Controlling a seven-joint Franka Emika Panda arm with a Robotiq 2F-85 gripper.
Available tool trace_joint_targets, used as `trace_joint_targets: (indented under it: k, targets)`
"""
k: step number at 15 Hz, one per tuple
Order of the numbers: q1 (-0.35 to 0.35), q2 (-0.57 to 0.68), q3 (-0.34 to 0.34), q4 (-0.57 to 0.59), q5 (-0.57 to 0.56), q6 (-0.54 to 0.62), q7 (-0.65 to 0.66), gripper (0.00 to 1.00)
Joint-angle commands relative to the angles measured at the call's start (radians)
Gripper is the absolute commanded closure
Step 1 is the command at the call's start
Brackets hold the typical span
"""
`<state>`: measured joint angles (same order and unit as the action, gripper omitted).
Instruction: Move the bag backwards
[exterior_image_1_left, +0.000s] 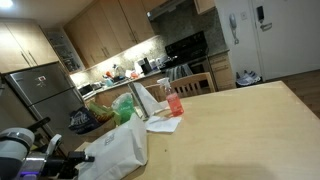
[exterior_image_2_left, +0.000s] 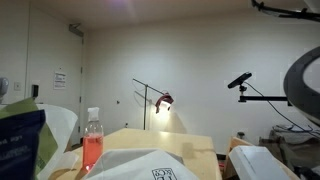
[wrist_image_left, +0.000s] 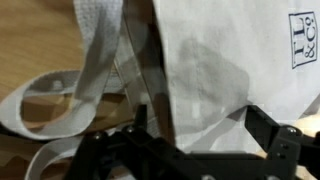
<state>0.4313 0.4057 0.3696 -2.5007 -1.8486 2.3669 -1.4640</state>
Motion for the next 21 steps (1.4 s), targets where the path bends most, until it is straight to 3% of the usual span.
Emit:
trace_joint_targets:
  k: [1,6,11,16,17,21]
  targets:
    - [0.015,-0.012,0.023,-0.001,0.006,-0.093,0.037,0.26]
    - [0.026,-0.040,0.062,-0.011,-0.013,-0.139,0.076,0.66]
    - [0.020,-0.094,0.086,-0.033,-0.089,-0.110,0.221,0.99]
    - [-0.039,-0.138,0.068,-0.068,-0.346,-0.012,0.557,0.99]
    - [-0.002,-0.076,0.063,-0.030,-0.258,-0.062,0.442,0.96]
    - [-0.019,-0.093,0.055,-0.047,-0.324,-0.037,0.529,0.96]
